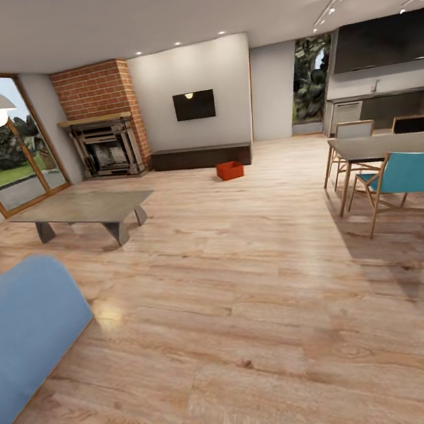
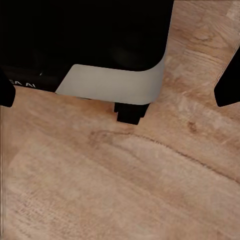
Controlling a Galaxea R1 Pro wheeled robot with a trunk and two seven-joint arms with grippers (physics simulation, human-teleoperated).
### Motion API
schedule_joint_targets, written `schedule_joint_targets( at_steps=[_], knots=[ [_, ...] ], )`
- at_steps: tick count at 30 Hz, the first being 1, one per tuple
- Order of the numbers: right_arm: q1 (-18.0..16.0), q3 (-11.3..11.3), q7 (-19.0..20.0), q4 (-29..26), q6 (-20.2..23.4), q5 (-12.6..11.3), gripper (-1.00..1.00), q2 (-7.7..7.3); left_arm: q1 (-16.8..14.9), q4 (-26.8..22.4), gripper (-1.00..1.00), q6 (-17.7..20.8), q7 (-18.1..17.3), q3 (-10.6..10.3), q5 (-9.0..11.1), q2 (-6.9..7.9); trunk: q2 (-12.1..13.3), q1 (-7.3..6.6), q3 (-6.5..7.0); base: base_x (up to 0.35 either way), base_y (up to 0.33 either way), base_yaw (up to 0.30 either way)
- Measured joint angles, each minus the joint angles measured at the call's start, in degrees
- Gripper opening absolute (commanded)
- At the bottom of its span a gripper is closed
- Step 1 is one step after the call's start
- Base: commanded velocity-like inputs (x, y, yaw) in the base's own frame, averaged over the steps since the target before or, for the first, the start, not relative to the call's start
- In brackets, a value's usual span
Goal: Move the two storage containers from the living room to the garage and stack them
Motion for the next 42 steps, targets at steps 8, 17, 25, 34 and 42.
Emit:
schedule_joint_targets(
  at_steps=[8,17,25,34,42],
  knots=[
    [0.0,-0.08,-0.03,-0.05,-0.02,-0.05,1.0,-0.12,0.0,0.0,1.0,0.0,0.0,0.0,-0.04,0.0,0.0,0.0,0.0,0.321,0.0,-0.282],
    [-0.01,-0.26,-0.05,-0.13,-0.1,0.0,1.0,-0.18,0.01,0.0,1.0,-0.01,-0.01,0.0,-0.04,0.01,0.0,0.0,0.0,0.321,0.0,-0.155],
    [-0.02,-0.21,-0.06,-0.49,-0.13,0.16,1.0,-0.12,0.01,0.0,1.0,0.07,-0.01,0.0,0.05,0.02,0.0,0.0,0.0,0.321,0.0,-0.005],
    [-0.03,0.07,-0.11,-0.79,-0.24,0.25,1.0,-0.02,0.78,0.0,1.0,0.02,-0.09,0.0,0.13,0.18,0.0,0.0,-0.02,0.321,0.0,0.0],
    [-0.03,0.06,-0.08,-0.79,-0.26,0.22,1.0,-0.11,0.8,0.0,1.0,0.07,-0.09,0.0,-0.03,0.18,0.0,0.0,-0.57,0.321,0.0,0.0]
  ],
)
